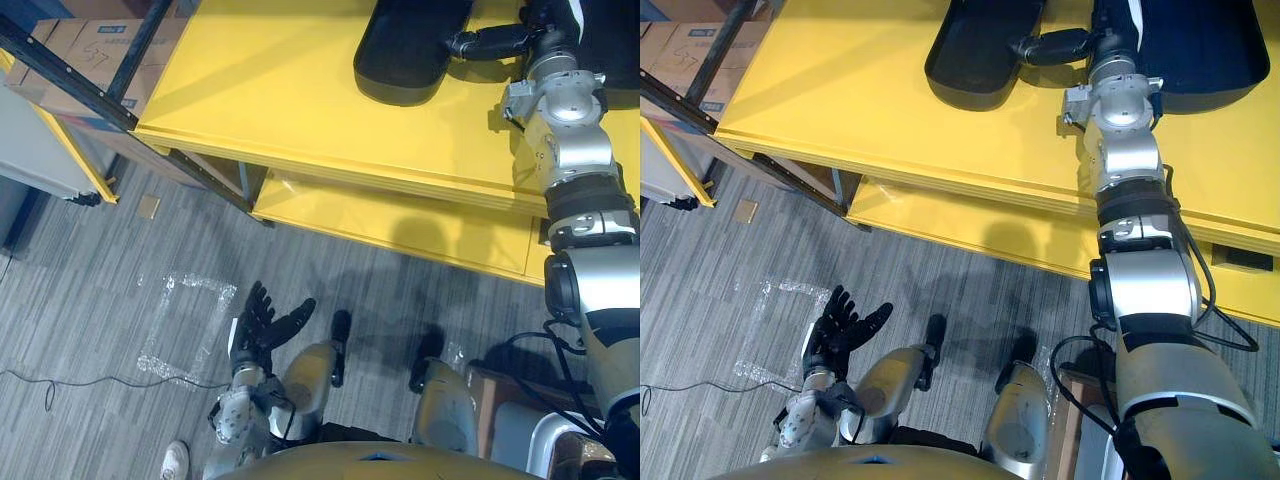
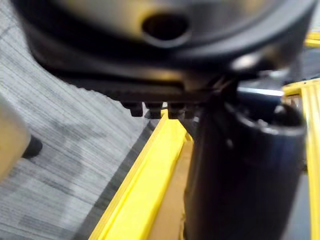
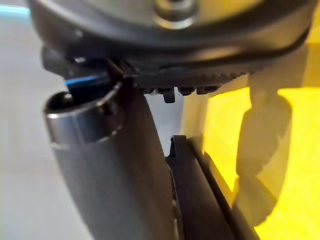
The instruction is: Walk over and take three plastic housings, then place them on the shelf
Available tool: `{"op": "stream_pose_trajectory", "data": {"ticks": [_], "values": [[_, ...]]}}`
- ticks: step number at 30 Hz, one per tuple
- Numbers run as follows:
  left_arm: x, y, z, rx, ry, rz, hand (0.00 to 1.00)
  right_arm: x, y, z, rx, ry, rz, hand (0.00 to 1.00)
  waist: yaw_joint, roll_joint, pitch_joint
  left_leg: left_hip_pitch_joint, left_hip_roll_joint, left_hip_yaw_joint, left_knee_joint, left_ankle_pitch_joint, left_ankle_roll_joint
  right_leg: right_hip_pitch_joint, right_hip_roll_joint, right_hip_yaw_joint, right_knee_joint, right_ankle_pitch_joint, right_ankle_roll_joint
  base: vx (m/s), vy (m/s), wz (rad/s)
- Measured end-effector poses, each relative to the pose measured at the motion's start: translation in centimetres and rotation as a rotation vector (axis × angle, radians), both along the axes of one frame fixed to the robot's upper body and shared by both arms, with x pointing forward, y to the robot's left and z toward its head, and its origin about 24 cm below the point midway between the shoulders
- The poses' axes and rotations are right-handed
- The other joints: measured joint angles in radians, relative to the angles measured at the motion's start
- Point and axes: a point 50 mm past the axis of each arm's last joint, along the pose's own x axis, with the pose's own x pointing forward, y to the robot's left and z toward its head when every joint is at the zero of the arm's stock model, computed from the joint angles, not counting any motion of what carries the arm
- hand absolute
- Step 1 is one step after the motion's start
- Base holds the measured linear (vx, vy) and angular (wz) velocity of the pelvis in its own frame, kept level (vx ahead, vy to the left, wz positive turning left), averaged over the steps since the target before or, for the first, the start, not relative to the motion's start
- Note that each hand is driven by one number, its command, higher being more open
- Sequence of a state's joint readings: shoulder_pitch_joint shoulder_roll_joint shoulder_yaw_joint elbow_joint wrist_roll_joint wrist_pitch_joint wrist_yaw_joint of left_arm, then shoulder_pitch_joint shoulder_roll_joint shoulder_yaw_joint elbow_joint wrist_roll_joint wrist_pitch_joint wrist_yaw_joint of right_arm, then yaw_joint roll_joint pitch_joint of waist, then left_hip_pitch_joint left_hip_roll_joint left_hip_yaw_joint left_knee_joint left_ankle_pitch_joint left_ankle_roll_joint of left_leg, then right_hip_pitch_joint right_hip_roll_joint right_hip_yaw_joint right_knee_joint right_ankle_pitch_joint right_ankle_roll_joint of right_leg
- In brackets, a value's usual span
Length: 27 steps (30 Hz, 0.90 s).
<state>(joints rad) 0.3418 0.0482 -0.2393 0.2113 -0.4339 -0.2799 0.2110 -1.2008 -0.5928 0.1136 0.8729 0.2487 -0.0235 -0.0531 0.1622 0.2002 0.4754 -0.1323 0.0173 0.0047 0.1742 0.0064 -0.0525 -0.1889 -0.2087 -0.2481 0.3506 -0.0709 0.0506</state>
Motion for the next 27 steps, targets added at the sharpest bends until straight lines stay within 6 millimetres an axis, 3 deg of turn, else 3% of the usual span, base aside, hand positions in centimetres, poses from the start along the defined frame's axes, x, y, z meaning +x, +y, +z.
{"op": "stream_pose_trajectory", "data": {"ticks": [8, 12, 27], "values": [[-0.1, 0.0, -0.1, 0.0, 0.006, -0.001, 1.0, 0.3, 1.0, -0.4, -0.056, 0.031, 0.047, 1.0, 0.004, 0.004, 0.001, 0.0, 0.003, -0.018, 0.002, 0.006, -0.01, -0.003, -0.003, -0.02, 0.029, -0.023, -0.01, -0.02, -0.016, 0.06], [-0.1, -0.5, -0.1, -0.004, 0.01, -0.015, 1.0, 0.4, 1.3, 0.2, -0.056, 0.026, 0.056, 1.0, 0.01, 0.023, 0.0, -0.004, 0.006, -0.023, -0.003, 0.012, -0.016, -0.015, -0.003, -0.023, 0.043, -0.029, -0.015, -0.01, -0.011, 0.02], [-0.1, -0.9, -0.1, -0.009, 0.017, -0.013, 1.0, 0.5, 1.7, 0.2, -0.089, 0.02, 0.041, 1.0, 0.022, 0.026, -0.001, -0.022, 0.014, -0.053, -0.006, 0.032, -0.034, -0.039, -0.004, -0.051, 0.085, -0.053, -0.03, -0.01, -0.018, 0.05]]}}
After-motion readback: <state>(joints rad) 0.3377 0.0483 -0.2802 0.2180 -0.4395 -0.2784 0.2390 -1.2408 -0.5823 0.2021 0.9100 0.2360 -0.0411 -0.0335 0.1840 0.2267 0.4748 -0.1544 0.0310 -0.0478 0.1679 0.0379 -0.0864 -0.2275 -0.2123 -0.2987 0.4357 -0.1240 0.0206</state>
